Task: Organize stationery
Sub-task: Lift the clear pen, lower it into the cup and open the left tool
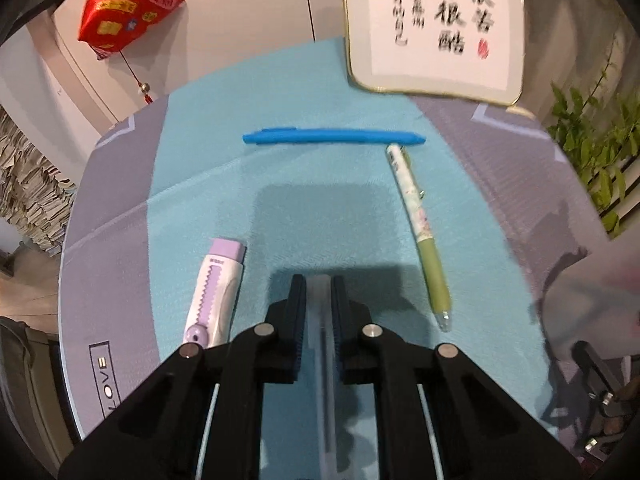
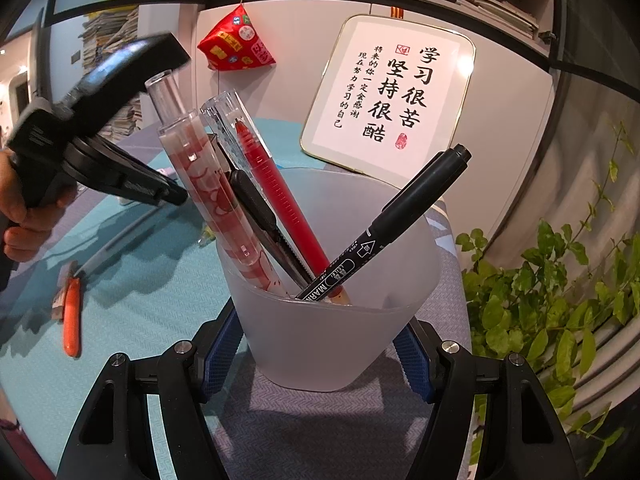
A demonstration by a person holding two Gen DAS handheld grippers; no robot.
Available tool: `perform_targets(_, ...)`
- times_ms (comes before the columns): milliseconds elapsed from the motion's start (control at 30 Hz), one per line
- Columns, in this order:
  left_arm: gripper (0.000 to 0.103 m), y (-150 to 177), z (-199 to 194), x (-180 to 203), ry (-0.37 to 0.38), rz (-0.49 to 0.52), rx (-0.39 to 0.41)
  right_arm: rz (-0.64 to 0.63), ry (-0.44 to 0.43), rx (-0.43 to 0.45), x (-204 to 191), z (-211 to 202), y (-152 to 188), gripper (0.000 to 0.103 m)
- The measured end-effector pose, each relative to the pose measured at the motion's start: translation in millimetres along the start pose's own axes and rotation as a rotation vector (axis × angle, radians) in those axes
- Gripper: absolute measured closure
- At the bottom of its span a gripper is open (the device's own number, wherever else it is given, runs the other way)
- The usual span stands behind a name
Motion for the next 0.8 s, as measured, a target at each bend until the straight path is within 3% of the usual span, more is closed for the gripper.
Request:
perform_targets(400, 0.093, 4, -109, -1, 0.126, -0.048, 0.230, -0.002, 0.002, 0.000, -1, 0, 0, 0.032)
perform_targets(800, 0.093, -11, -230, 34, 0.305, 0.013, 0.499, -0.002, 0.002, -0.001, -1, 0, 0, 0.032)
Point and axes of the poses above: each gripper's, at about its wrist camera, not at the fingertips, and z roughly the way its jaws point, x to its right, y to its underside, the point moved 2 cm from there along z, roughly the way its jaws point, and after that the axes turned 4 degrees about -z, right-handed, at the moved point
